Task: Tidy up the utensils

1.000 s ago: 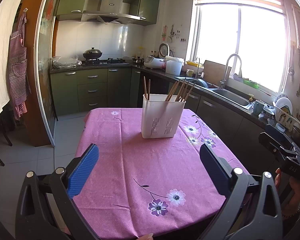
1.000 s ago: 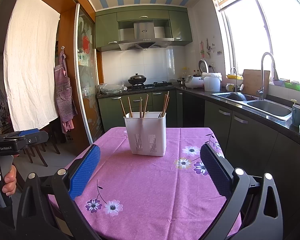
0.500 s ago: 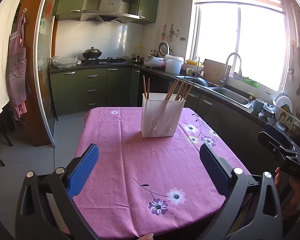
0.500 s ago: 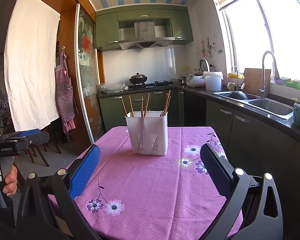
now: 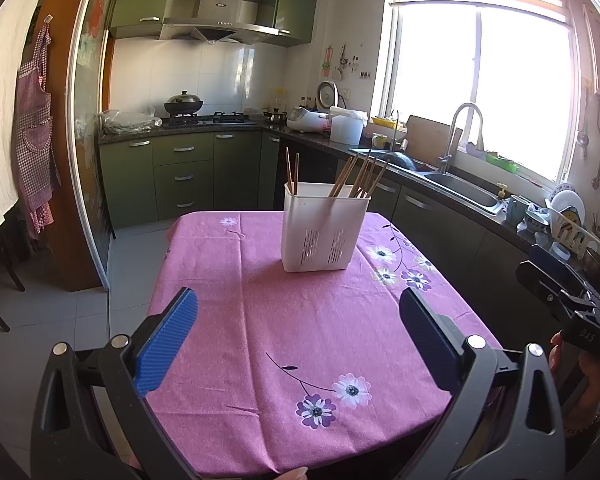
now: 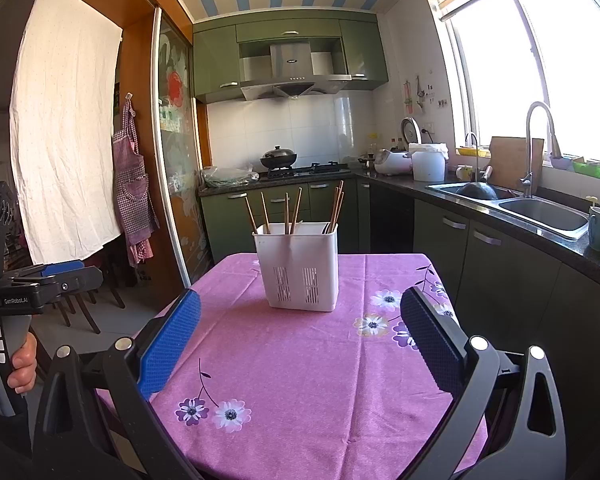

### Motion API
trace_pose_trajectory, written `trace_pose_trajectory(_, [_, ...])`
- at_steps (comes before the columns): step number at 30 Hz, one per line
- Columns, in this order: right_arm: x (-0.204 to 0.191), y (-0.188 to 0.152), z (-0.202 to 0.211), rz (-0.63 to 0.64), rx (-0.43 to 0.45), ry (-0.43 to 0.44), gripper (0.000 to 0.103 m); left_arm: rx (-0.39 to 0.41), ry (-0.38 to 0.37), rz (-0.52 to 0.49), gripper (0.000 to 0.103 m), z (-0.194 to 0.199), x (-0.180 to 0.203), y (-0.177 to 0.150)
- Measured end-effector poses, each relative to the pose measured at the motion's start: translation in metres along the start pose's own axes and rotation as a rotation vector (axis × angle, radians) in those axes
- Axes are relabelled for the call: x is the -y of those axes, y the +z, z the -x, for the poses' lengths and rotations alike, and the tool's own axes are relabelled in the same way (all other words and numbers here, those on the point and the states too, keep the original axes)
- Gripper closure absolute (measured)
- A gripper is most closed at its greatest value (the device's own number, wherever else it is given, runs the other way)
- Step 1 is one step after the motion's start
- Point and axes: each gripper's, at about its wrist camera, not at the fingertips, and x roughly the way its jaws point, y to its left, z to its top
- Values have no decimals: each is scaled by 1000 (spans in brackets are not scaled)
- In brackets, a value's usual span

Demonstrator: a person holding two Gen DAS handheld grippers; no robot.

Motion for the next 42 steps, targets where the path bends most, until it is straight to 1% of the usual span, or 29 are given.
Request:
trace_pose_trajectory(5, [0, 0, -1, 1, -4, 0, 5, -2, 9, -13, 7, -1, 0, -1])
trace_pose_trajectory(12, [0, -1, -4, 0, -8, 2, 5, -20, -6, -20, 7, -2, 0, 0])
trace_pose_trajectory(19, [1, -3, -6, 1, -12, 3, 5, -32, -4, -21, 7, -4, 1, 2])
trace_pose_trajectory(27, [1, -5, -10, 0, -17, 5, 5, -42, 19, -25, 7, -8, 0, 2])
trace_pose_trajectory(30, [1, -5, -10, 1, -19, 5, 5, -32, 28, -23, 7, -8, -1, 2])
trace_pose_trajectory(33, [2, -6, -12, 0, -23, 7, 5, -42, 11, -25, 7, -9, -1, 3])
trace_pose_trajectory(36, [1, -7, -14, 1, -25, 9, 5, -45, 19, -39, 7, -9, 1, 2])
trace_pose_trajectory(40, [0, -7, -15, 3, -26, 10, 5, -63, 5, -30, 7, -12, 0, 2])
trace_pose_trajectory(42, [0, -7, -15, 2, -28, 9, 5, -56, 20, -31, 7, -12, -1, 2])
